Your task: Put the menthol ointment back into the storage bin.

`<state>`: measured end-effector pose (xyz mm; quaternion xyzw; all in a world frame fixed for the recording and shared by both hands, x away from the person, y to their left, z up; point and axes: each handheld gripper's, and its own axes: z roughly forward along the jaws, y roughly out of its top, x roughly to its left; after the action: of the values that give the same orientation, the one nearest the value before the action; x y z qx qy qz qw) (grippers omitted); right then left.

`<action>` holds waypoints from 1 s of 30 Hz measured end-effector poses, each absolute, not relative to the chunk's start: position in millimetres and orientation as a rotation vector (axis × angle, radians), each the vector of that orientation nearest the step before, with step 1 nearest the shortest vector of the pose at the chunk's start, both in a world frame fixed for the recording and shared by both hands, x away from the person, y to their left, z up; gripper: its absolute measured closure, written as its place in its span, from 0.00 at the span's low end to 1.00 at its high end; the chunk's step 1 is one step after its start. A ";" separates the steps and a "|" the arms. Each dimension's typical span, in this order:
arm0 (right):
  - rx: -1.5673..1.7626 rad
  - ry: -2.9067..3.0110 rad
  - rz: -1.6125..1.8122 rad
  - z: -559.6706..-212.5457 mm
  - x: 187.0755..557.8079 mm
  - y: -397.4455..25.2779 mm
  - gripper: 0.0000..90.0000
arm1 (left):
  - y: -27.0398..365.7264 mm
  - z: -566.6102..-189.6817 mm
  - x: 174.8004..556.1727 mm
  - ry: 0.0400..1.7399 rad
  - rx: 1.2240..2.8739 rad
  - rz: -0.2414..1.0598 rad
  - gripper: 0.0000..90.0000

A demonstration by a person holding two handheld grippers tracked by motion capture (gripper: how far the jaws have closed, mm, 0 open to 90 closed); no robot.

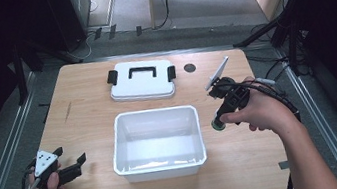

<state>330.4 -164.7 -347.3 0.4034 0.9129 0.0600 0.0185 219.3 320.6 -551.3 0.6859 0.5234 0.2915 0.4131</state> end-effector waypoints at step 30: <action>1.064 2.911 0.193 -325.5 329.7 -89.0 0.57 | 320.8 -551.1 219.2 1.314 1.728 0.733 0.16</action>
<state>329.7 -89.0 -325.5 0.3427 0.9372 0.0621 0.0182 219.2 320.8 -551.1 0.6871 0.5224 0.2913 0.4124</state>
